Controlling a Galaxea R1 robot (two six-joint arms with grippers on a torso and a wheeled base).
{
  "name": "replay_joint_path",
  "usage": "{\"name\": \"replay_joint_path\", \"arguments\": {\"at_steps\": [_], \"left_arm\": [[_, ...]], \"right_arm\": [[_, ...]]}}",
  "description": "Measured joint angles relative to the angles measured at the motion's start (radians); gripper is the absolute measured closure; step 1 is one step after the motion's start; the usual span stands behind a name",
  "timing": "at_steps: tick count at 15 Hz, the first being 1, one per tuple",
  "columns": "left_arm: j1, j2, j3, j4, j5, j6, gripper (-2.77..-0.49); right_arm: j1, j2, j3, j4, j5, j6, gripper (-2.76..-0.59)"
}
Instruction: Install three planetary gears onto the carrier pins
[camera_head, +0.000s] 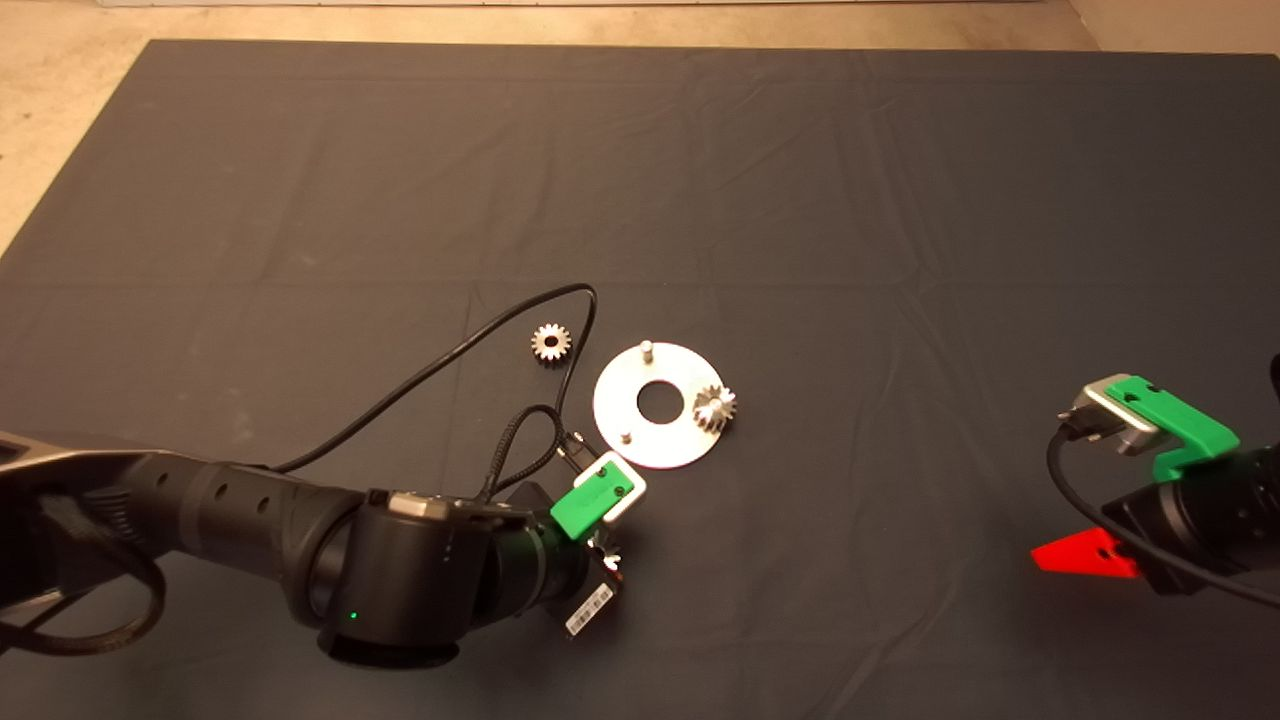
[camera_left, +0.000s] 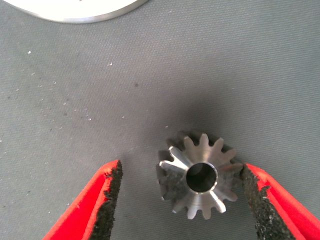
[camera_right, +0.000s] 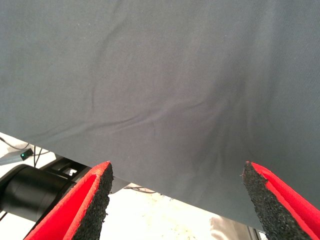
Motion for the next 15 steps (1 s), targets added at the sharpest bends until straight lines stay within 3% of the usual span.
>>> {"name": "replay_joint_path", "arguments": {"at_steps": [4,6,10,15], "left_arm": [[0.006,-0.006,0.006,0.004,-0.003,0.000,-1.52],[0.006,-0.007,0.011,0.004,-0.004,0.000,-1.36],[0.007,-0.017,0.017,0.009,-0.006,-0.001,-1.31],[0.039,-0.018,0.018,0.041,-0.001,-0.002,-1.22]], "right_arm": [[0.000,0.000,0.000,0.000,-0.001,0.000,-1.91],[0.000,0.000,0.000,0.000,0.000,0.000,-1.92],[0.000,0.000,0.000,0.000,0.000,0.000,-1.92],[0.000,0.000,0.000,0.000,0.000,0.000,-1.92]]}}
